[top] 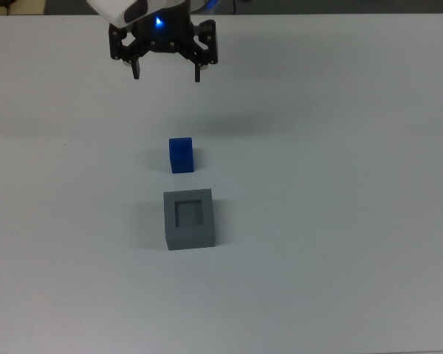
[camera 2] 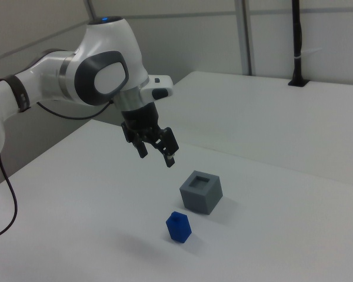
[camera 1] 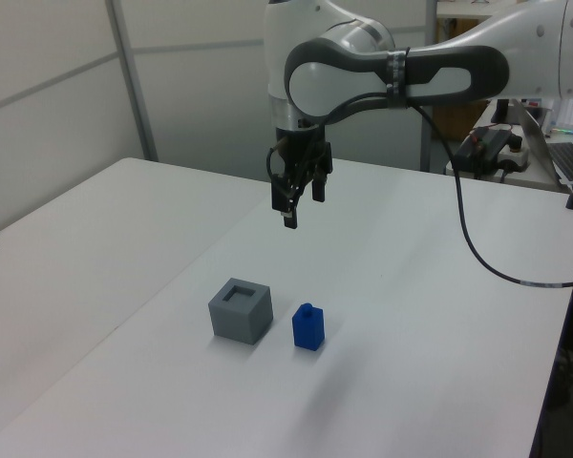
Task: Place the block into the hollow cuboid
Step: 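Lower the open gripper down onto the small blue block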
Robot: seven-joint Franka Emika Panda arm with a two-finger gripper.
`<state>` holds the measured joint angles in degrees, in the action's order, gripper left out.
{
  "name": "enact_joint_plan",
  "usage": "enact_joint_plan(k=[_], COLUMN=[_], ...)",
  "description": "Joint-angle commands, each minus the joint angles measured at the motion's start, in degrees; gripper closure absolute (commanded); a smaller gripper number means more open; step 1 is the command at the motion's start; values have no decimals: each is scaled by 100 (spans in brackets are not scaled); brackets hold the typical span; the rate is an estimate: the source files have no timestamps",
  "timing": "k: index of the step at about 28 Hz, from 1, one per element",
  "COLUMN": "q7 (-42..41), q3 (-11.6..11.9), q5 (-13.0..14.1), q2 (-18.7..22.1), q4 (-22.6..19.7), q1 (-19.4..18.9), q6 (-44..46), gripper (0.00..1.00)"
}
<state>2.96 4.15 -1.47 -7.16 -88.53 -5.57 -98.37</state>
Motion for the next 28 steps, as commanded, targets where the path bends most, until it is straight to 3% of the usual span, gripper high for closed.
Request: enact_joint_plan(k=[1,7,16,21,28], q7=[-163,-288,-253,-252,-209], q3=[-81,-90,-90,-90,-90], q5=[50,59,15,15,15], q2=[-99,-119,-119,-215,-531], q4=[-24,-392,-1587,-1869,-1913], q1=[29,3,-6,12,38], q6=[161,-6,-1244,-1483,-1826], gripper=[0,0,0,0,0])
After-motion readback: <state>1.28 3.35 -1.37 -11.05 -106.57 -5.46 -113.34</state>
